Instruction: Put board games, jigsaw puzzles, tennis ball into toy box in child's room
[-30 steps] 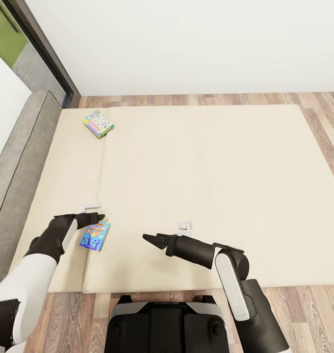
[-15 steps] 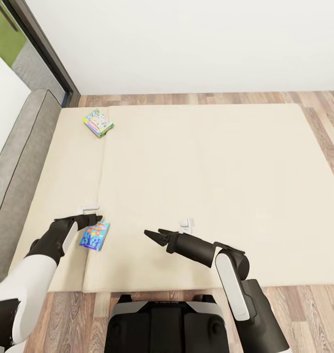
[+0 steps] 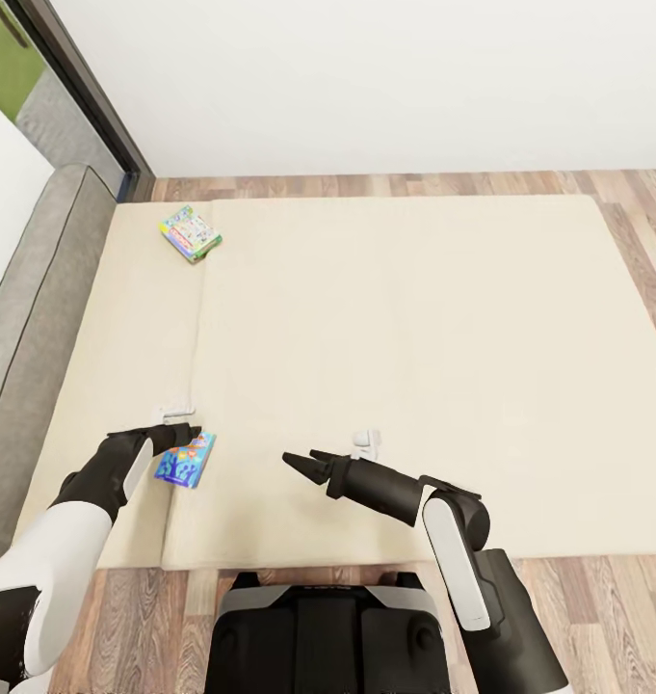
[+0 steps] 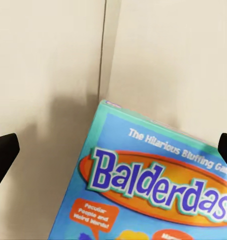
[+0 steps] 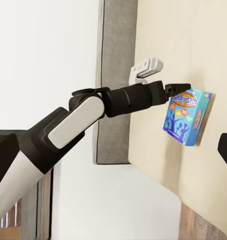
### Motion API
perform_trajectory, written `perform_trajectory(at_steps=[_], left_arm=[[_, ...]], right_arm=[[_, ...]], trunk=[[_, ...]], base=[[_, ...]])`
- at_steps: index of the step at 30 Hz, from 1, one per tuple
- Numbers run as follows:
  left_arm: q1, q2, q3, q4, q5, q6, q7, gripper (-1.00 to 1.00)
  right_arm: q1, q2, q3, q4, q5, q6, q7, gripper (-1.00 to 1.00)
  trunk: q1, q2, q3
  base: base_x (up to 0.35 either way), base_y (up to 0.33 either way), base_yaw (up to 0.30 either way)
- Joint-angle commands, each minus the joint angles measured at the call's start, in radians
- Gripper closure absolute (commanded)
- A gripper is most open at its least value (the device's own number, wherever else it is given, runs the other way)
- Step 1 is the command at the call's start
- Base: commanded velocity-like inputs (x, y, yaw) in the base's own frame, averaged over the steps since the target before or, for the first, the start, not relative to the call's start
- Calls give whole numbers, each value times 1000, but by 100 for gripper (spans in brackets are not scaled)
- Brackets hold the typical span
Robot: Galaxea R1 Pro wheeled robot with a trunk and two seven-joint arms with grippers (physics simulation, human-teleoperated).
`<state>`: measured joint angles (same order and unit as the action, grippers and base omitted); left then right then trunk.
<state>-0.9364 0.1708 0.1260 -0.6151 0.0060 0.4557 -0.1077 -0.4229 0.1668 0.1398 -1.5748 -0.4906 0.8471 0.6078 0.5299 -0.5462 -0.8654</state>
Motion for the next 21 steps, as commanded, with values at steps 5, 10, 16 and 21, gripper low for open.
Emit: perform_trajectory(at_steps=[5,10,16,21], left_arm=[[1,-1,2,0,-5,6,-6,-100],[1,-1,1,0,-5,6,-6,-100],[1,-1,-2,0,-4,5,-12,-100],[1,2,-1,0,-4,6,-18,-100]], right_arm=[[1,0,20,-3,-13,30,36,-100],[1,0,58,-4,-15,42,81,-100],[1,0,63,-4,-15,34,86,-100],[1,0,63,-4,-14,27,87,-100]], trunk=[[1,-1,-6],[1,-1,-8],[1,-1,-8],[1,-1,-8]], base=[[0,0,0],[0,0,0],[0,0,0],[0,0,0]])
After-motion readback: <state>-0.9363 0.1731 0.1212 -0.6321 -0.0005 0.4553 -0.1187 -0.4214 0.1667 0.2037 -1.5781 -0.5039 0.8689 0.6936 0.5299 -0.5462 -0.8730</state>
